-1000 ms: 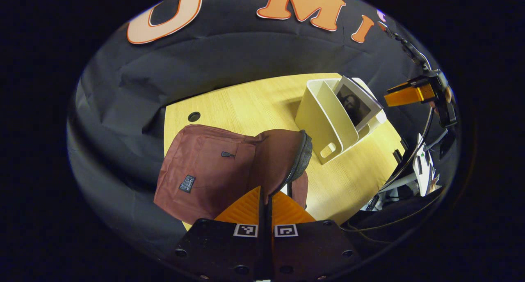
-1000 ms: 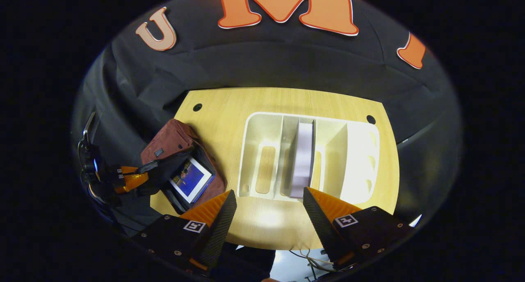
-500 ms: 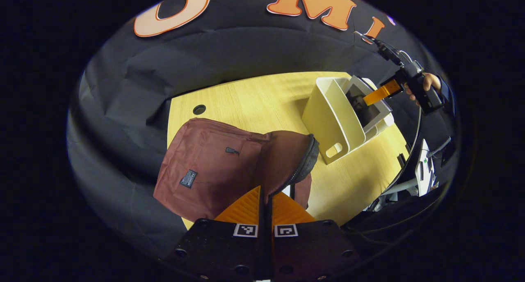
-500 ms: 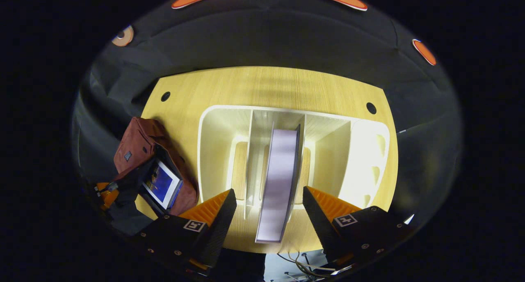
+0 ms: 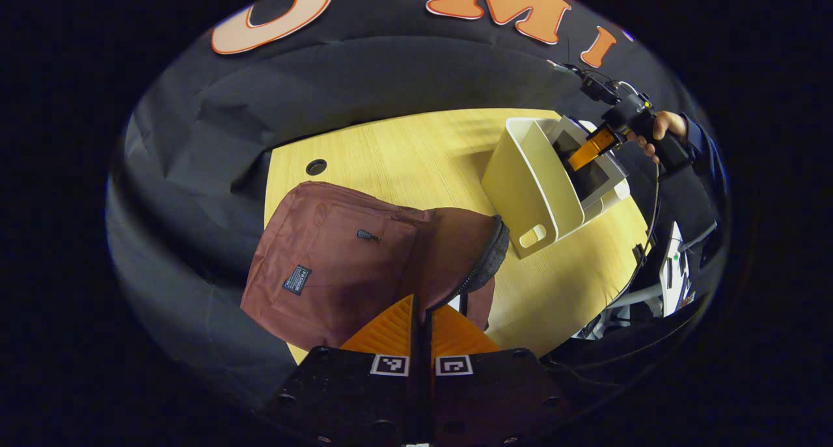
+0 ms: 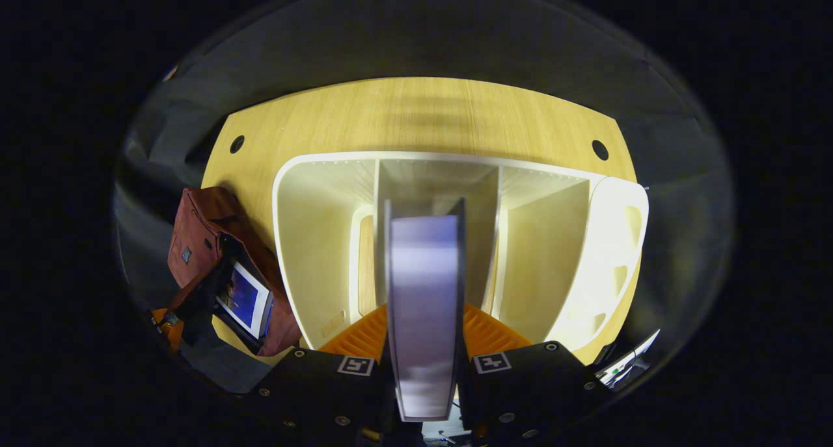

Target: Open the schoolbag, grab two books from the bookshelf and put them into the schoolbag.

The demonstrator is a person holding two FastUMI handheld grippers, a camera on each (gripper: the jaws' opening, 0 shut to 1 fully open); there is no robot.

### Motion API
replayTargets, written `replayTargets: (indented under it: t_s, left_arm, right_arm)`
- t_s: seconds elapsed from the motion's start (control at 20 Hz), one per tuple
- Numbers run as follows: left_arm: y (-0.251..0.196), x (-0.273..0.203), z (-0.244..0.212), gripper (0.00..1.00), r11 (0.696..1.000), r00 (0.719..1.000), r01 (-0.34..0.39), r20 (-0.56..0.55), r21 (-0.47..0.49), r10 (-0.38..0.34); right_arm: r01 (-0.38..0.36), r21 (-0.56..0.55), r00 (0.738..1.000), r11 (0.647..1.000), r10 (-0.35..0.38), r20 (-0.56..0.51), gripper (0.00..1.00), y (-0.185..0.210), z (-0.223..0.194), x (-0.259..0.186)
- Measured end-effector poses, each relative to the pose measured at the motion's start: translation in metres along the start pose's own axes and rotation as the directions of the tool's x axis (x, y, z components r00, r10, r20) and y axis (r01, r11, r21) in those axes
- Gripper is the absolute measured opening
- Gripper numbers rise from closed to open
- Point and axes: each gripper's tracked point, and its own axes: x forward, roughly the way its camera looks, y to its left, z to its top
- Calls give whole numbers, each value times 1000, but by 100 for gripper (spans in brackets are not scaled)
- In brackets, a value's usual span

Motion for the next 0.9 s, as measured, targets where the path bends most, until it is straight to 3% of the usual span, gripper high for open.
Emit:
replayTargets:
  t_s: [0.15,0.2,0.25,0.7,0.9]
  left_arm:
    - [2,1,1,1,999,1000,19,2,30,-19]
    - [3,1,1,1,999,1000,24,5,35,-25]
    - [3,1,1,1,999,1000,30,8,38,-30]
    - [5,1,-1,1,995,996,72,43,74,-75]
    - [8,2,-1,1,993,996,72,50,94,-77]
  right_arm:
    - [-11,45,1000,999,10,25,39,-2,-1,-21]
    - [-12,52,999,999,10,41,47,-2,-1,-32]
    - [-10,57,998,998,7,64,39,-4,-2,-44]
    - [4,69,972,998,-20,234,38,-4,-28,-158]
    - [-15,67,960,998,-4,280,38,10,-47,-178]
